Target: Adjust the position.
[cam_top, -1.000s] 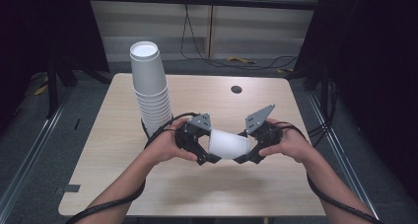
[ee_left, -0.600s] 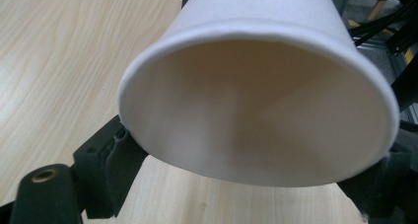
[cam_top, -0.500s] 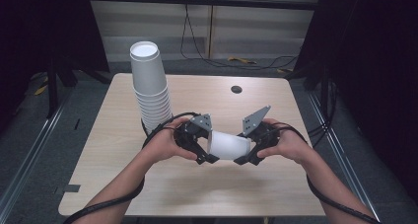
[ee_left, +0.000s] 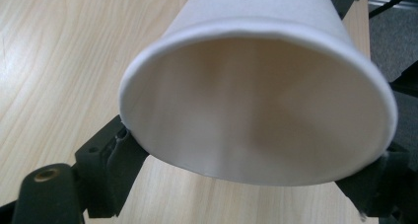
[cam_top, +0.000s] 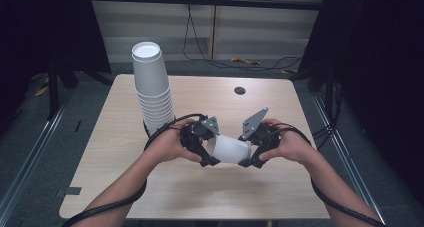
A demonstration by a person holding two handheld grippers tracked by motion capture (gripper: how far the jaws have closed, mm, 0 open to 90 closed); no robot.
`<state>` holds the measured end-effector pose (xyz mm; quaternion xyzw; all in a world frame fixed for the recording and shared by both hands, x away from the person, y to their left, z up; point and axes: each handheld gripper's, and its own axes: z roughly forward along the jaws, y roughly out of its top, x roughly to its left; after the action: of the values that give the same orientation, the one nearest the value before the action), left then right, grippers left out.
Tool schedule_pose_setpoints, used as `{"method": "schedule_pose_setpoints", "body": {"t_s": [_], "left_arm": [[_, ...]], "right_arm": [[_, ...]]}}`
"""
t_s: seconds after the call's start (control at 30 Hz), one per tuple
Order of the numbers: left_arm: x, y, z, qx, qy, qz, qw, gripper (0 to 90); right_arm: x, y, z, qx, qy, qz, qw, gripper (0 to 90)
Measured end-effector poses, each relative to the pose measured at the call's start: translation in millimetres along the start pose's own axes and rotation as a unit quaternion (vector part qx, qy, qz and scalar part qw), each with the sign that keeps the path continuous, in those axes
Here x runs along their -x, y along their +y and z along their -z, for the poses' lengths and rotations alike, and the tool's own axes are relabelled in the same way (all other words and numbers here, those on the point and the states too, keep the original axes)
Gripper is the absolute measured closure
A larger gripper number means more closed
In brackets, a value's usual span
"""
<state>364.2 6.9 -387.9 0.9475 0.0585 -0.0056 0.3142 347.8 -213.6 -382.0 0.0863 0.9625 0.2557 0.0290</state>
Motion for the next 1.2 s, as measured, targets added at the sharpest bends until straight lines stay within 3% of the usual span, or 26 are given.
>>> {"method": "schedule_pose_setpoints", "body": {"t_s": [0.23,0.4,0.6,1.2], "left_arm": [[0.0,-0.5,-1.0,-0.017,0.000,0.007,0.9998,14.8],[1.9,3.4,-4.3,-0.027,-0.004,-0.004,0.9996,14.7],[4.9,8.2,-7.0,-0.031,-0.009,-0.001,0.9995,14.6],[3.7,4.7,-11.1,-0.027,-0.018,0.006,0.9995,14.2]], "right_arm": [[-0.2,-6.6,-2.8,0.020,-0.002,-0.011,0.9997,16.5],[-3.0,2.4,-7.3,0.013,0.002,0.000,0.9999,16.4],[-4.7,12.3,-16.5,0.005,0.008,0.007,0.9999,16.4],[-5.9,17.7,-20.4,0.015,0.019,0.004,0.9997,17.5]]}}
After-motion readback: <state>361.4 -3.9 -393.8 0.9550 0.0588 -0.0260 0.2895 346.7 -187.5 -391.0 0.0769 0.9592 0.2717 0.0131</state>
